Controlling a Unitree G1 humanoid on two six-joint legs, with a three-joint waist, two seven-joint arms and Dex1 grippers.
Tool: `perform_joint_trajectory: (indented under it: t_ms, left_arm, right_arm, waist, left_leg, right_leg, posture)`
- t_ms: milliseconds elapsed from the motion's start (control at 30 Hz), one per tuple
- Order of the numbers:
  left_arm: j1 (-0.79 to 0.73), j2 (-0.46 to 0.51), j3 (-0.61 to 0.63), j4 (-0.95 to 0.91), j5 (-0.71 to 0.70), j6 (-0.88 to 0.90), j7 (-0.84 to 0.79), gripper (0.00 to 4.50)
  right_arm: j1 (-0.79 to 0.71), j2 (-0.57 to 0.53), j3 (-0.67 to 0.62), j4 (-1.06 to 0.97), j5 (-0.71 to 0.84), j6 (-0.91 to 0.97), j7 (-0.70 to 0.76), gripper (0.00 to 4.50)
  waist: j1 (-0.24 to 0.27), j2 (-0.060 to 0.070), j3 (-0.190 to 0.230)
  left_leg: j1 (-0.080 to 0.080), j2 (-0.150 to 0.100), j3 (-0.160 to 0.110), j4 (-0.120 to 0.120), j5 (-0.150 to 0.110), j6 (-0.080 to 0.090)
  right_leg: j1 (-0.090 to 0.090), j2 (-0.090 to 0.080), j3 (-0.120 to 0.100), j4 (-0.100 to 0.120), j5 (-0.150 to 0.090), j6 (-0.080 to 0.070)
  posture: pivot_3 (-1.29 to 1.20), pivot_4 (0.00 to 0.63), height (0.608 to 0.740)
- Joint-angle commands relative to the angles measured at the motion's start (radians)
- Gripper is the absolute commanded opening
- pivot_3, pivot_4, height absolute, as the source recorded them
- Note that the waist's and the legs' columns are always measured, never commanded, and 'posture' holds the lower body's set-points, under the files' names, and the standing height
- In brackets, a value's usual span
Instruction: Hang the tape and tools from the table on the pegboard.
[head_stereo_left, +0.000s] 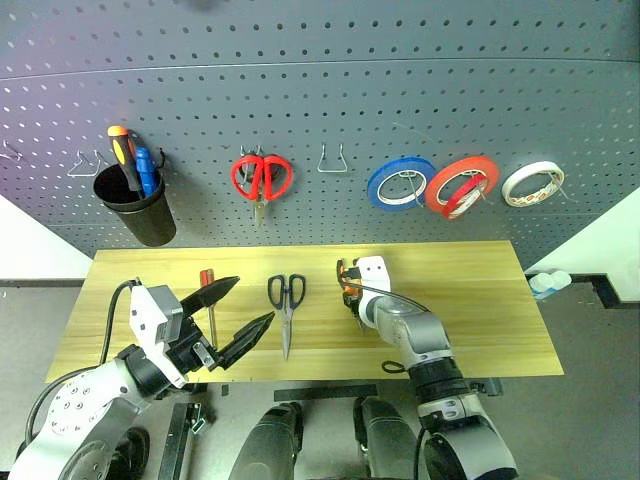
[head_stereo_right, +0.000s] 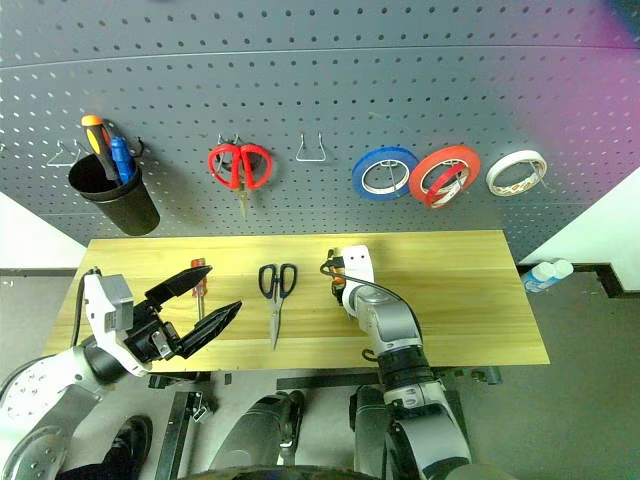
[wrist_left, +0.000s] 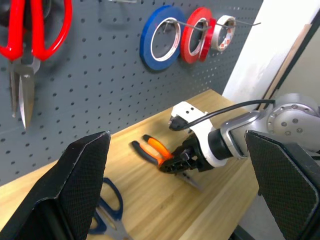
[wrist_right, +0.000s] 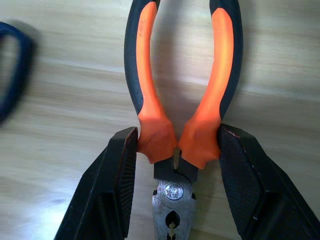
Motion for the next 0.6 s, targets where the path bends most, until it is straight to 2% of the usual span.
perform_joint_trajectory:
  t_ms: [33, 200, 300, 367, 533, 600]
  left_arm:
    - [0.006, -0.008, -0.004, 0.016, 0.009, -0.035, -0.027, 4.50]
    - [0.002, -0.018, -0.009, 0.059, 0.026, -0.070, -0.061, 4.50]
    - [-0.030, -0.015, -0.016, 0.044, 0.023, -0.056, -0.042, 4.50]
    - [-0.060, -0.004, -0.013, 0.003, -0.002, -0.017, -0.006, 4.50]
    - [-0.121, 0.036, 0.019, -0.101, -0.102, 0.091, 0.097, 4.50]
    - [-0.122, 0.056, 0.045, -0.128, -0.136, 0.112, 0.120, 4.50]
  right_arm:
    - [0.039, -0.055, 0.002, -0.153, 0.091, 0.047, 0.144, 2.06]
    - [0.109, -0.169, 0.023, -0.250, 0.139, -0.021, 0.297, 2.06]
    - [0.147, -0.223, 0.008, -0.264, 0.174, -0.145, 0.407, 2.06]
    - [0.167, -0.243, -0.007, -0.251, 0.190, -0.293, 0.484, 2.06]
    - [0.234, -0.219, -0.078, -0.199, 0.263, -0.554, 0.597, 2.06]
    - [0.260, -0.199, -0.113, -0.203, 0.332, -0.561, 0.629, 2.06]
  waist:
    - [0.000, 0.000, 0.000]
    - [-0.002, 0.000, 0.000]
    - [-0.001, -0.001, 0.000]
    - [-0.001, -0.001, 0.000]
    - [-0.002, -0.002, -0.001]
    - [-0.002, -0.003, -0.002]
  left_leg:
    - [0.000, 0.000, 0.000, 0.000, 0.000, 0.000]
    - [0.000, 0.000, 0.000, 0.000, 0.000, 0.000]
    - [0.000, 0.000, 0.000, 0.001, 0.000, 0.000]
    - [0.000, 0.000, 0.000, 0.001, 0.000, 0.000]
    - [0.000, 0.000, 0.000, 0.003, 0.000, -0.001]
    - [0.000, 0.000, 0.000, 0.003, 0.001, -0.002]
  right_leg:
    - [0.000, 0.000, 0.000, 0.000, 0.000, 0.000]
    - [0.000, 0.000, 0.000, 0.000, 0.000, 0.000]
    - [0.000, 0.000, 0.000, 0.000, 0.000, 0.000]
    - [0.001, 0.000, 0.000, 0.000, 0.000, 0.000]
    - [0.001, 0.000, 0.000, 0.002, 0.001, 0.000]
    - [0.001, 0.000, 0.000, 0.002, 0.001, 0.000]
  posture:
    - [0.10, 0.234, 0.740]
    - [0.07, 0.225, 0.740]
    - [0.05, 0.215, 0.740]
    - [0.05, 0.209, 0.740]
    - [0.04, 0.188, 0.740]
    - [0.04, 0.184, 0.740]
